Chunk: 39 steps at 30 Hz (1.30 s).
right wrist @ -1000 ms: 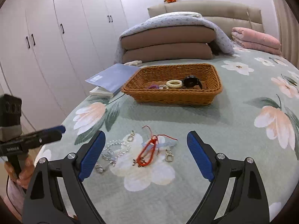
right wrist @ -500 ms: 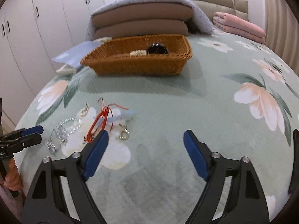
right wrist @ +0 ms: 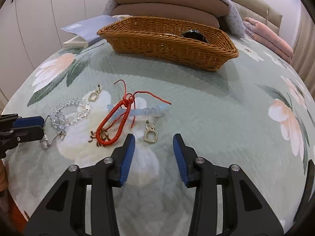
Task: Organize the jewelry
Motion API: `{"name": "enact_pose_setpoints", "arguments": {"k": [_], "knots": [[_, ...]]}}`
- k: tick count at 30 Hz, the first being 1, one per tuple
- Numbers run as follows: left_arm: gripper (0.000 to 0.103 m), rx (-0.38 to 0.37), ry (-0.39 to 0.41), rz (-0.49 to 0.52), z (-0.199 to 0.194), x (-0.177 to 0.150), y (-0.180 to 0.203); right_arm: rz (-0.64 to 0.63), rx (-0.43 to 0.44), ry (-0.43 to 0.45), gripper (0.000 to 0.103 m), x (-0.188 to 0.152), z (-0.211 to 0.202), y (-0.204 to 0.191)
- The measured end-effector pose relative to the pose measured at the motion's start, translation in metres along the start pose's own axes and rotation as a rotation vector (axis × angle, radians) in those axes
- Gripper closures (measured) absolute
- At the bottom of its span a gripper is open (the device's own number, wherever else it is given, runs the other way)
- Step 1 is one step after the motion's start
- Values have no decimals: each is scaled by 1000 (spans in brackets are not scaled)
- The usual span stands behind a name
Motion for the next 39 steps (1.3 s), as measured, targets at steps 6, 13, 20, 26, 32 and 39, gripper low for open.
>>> {"name": "enact_pose_setpoints", "arguments": {"k": [6,13,20,26,32,39], "knots": [[84,25,-34,8,10,6,1,-12,4,-15,73,9,14,-6],[100,36,-32,19,9,4,3,-57,31,-10,89,7,15,-17],[101,-22,39,44,-12,9,19,-90,83,-31,89,-13,-4,-17],[101,-59,104,64,-38,24,33,-55,187,-34,89,-19,-27,-14],[101,-60,165,106,-67,45,45,24,291,-25,89,-13,-48,0],[101,-46,190,135,-78,65,54,94,343,8,89,-2,-67,17]]}}
Point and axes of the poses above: each gripper's, at about its wrist camera, not at the fingertips, and z roughly the way its jaws point, y to its right, x to its top, the point moved 8 cm from there along z, roughly the way its jaws point, and after that the axes turned 15 degrees about z, right-handed, at the moved point
